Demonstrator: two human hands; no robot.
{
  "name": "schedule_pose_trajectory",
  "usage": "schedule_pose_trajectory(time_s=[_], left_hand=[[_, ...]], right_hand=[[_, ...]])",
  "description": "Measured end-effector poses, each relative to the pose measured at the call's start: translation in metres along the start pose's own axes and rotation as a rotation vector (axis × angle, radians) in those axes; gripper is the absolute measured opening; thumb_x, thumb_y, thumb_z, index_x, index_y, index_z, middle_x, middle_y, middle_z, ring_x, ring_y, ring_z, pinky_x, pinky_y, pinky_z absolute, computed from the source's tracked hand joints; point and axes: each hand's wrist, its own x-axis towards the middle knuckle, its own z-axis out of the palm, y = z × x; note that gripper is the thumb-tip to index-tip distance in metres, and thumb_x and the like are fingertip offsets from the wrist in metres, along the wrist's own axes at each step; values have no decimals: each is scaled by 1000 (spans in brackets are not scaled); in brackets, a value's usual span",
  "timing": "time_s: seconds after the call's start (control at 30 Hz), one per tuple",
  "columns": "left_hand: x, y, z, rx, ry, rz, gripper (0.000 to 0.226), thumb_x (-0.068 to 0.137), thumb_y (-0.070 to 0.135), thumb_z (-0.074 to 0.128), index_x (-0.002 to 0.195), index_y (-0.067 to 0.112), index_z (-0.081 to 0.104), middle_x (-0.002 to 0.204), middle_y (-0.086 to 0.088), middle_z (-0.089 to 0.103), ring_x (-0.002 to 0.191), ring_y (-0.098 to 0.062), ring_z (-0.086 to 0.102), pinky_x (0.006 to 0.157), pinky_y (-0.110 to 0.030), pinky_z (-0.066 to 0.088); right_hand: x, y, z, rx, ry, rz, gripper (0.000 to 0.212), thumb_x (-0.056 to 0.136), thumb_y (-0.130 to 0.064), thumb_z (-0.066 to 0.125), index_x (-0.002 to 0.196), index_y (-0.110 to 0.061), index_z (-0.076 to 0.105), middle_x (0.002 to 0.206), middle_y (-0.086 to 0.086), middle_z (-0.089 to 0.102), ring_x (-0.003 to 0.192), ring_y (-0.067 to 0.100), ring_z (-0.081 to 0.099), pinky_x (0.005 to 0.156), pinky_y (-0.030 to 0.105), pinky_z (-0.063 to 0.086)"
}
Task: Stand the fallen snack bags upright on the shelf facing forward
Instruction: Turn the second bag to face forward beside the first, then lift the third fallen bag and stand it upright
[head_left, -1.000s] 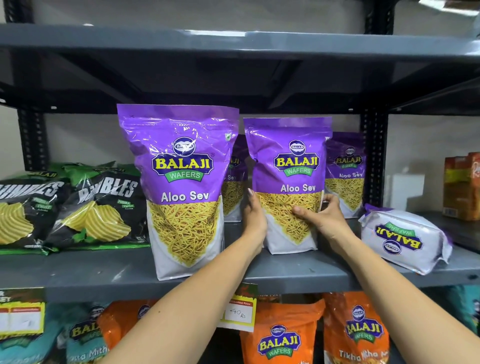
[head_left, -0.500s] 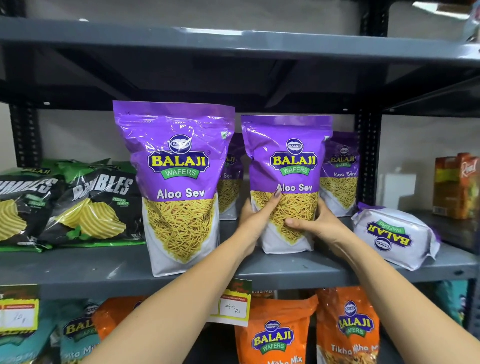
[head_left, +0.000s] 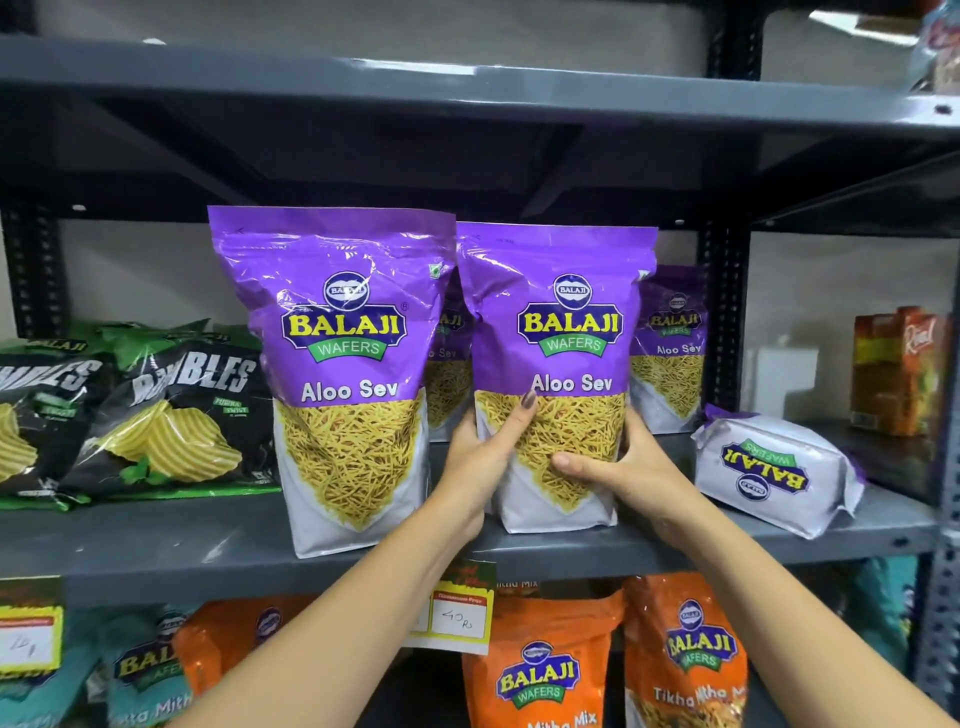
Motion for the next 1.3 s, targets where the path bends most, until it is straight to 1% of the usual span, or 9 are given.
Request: schedule_pose_trajectory(time_s=[0.23, 0.37, 0.43, 0.6, 0.8, 0.87, 0.97, 1.1, 1.3], left_hand=[[-44, -2, 28, 485, 491, 471, 75, 78, 37, 75, 136, 7, 40, 144, -12, 39, 136, -22, 37, 116, -33, 27], [-82, -12, 70, 476, 209, 819, 57, 79, 29, 66, 130, 21, 44, 136, 2, 45, 131, -14, 43, 108, -23, 33], [-72, -5, 94, 445, 19, 720, 45, 78, 23, 65, 120, 27, 49, 121, 10, 54, 114, -4, 53, 97, -20, 42], [6, 5, 148, 468, -153, 181, 28, 81, 12, 63, 109, 15, 61, 106, -5, 66, 87, -16, 59, 90, -34, 51], [49, -36, 184, 626, -365, -400, 74, 93, 45, 48, 148, 2, 26, 144, -19, 48, 130, -29, 50, 108, -35, 41], [55, -44, 194, 513, -449, -505, 46, 96, 41, 44, 123, 7, 58, 90, -10, 75, 81, -15, 70, 71, -17, 54], [54, -40, 194, 501, -468, -545, 32, 94, 35, 49, 70, 15, 56, 34, 5, 58, 27, -8, 54, 31, -8, 39], [60, -47, 192, 447, -442, -533, 21, 89, 31, 61, 83, 11, 57, 70, -5, 73, 60, -19, 69, 63, -25, 58], [61, -59, 184, 324, -299, -287, 77, 75, 16, 79, 139, 9, 37, 134, -10, 56, 99, -21, 65, 85, -27, 54]], right_hand=[[-17, -20, -7, -183, 108, -20, 116, 45, -52, 83, 145, -26, 29, 123, -8, 59, 102, -9, 57, 80, 7, 47], [-25, -49, -62, -454, 553, -323, 38, 72, -46, 77, 101, -24, 64, 93, -4, 71, 74, -4, 63, 69, 11, 49], [-28, -59, -107, -715, 766, -287, 15, 79, -39, 65, 85, -25, 65, 81, -1, 72, 70, 8, 65, 70, 26, 52], [-20, -56, -194, -1200, 670, 436, 61, 93, -52, 36, 115, -4, 64, 124, 29, 63, 113, 42, 59, 86, 42, 43], [-19, -26, -187, -562, 429, 660, 85, 90, -58, 48, 133, 15, 48, 110, 21, 57, 97, 29, 56, 94, 43, 48], [-20, -23, -191, -385, 468, 615, 80, 89, -51, 56, 132, 16, 45, 114, 24, 61, 82, 28, 58, 73, 36, 48], [-25, -24, -193, -210, 495, 574, 69, 85, -45, 66, 128, 4, 42, 87, 22, 65, 70, 24, 54, 66, 32, 42], [-27, -25, -194, -58, 510, 523, 55, 86, -36, 69, 122, -17, 32, 37, 4, 53, 25, 13, 44, 36, 23, 42], [-11, -27, -195, -212, 553, 312, 77, 83, -29, 73, 144, -12, 29, 101, 13, 57, 50, 16, 57, 33, 22, 41]])
